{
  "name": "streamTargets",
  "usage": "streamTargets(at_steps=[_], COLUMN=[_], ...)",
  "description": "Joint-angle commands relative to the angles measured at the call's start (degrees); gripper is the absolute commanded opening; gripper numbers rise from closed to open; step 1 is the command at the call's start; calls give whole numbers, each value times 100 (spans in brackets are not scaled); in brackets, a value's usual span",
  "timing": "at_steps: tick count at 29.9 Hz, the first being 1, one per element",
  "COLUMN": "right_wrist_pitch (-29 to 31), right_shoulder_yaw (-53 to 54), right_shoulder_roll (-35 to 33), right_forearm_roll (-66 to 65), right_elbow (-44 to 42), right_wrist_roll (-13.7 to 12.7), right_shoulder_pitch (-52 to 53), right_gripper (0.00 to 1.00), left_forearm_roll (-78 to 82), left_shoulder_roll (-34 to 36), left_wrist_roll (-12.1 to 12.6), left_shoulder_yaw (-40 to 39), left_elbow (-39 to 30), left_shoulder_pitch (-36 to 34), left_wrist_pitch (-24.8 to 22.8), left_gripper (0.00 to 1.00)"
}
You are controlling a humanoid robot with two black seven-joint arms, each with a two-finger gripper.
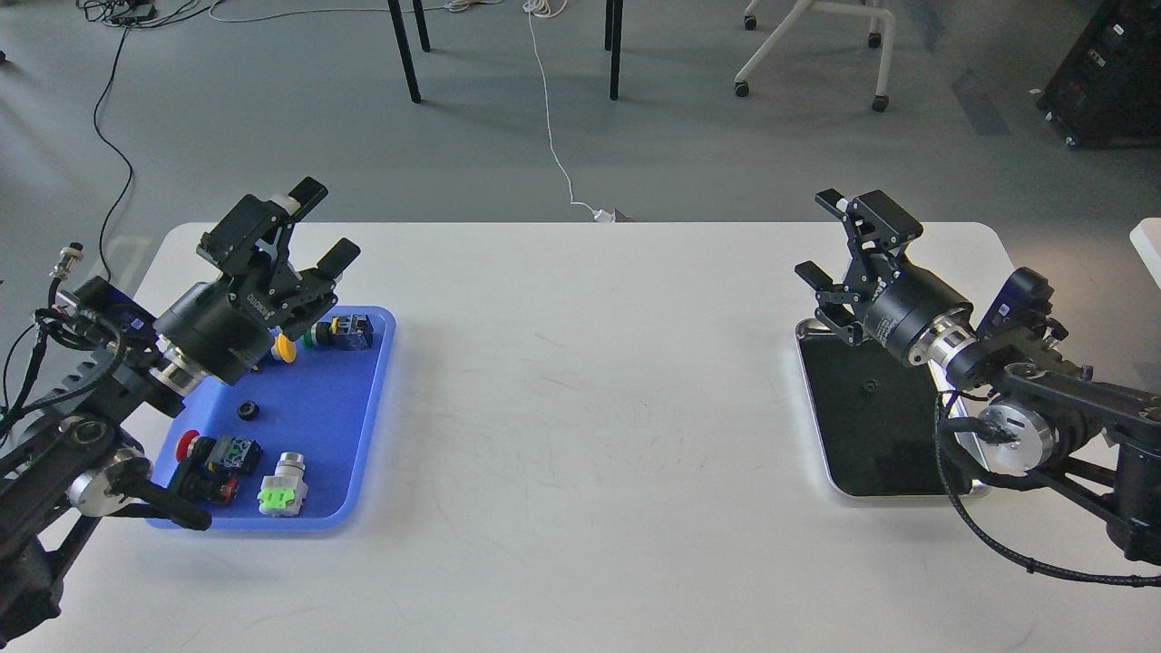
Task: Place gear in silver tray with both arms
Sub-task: 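Grasp a second black gear in the blue tray with the left gripper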
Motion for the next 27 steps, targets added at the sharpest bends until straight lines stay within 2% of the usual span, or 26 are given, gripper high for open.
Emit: streamTargets(at_steps=[1,5,11,17,27], right_wrist_pitch=[193,202,210,210,210], right_shoulder_yaw=[277,277,277,277,277], right_shoulder_roll=[95,139,210,228,228], right_forearm_roll=[162,153,145,136,127], right_elbow=[-65,-65,-74,-92,-92], right_wrist_roll=[1,1,1,1,1], right_shoulder_pitch=[-297,-394,-403,-403,-394], right_gripper=[97,97,97,97,97], left_forearm_roll=[1749,3990,5295,5437,5788], left_shoulder_roll=[521,1180,2078,2078,1560], left_wrist_roll=[0,0,0,0,0], left_shoulder_yaw=[309,924,2206,3323,3763], left_elbow=[3,55,108,520,1320], left_shoulder_pitch=[-240,-732,-1294,-1927,-2235], left_wrist_pitch=[0,210,290,273,255], left_gripper=[98,98,98,96,85])
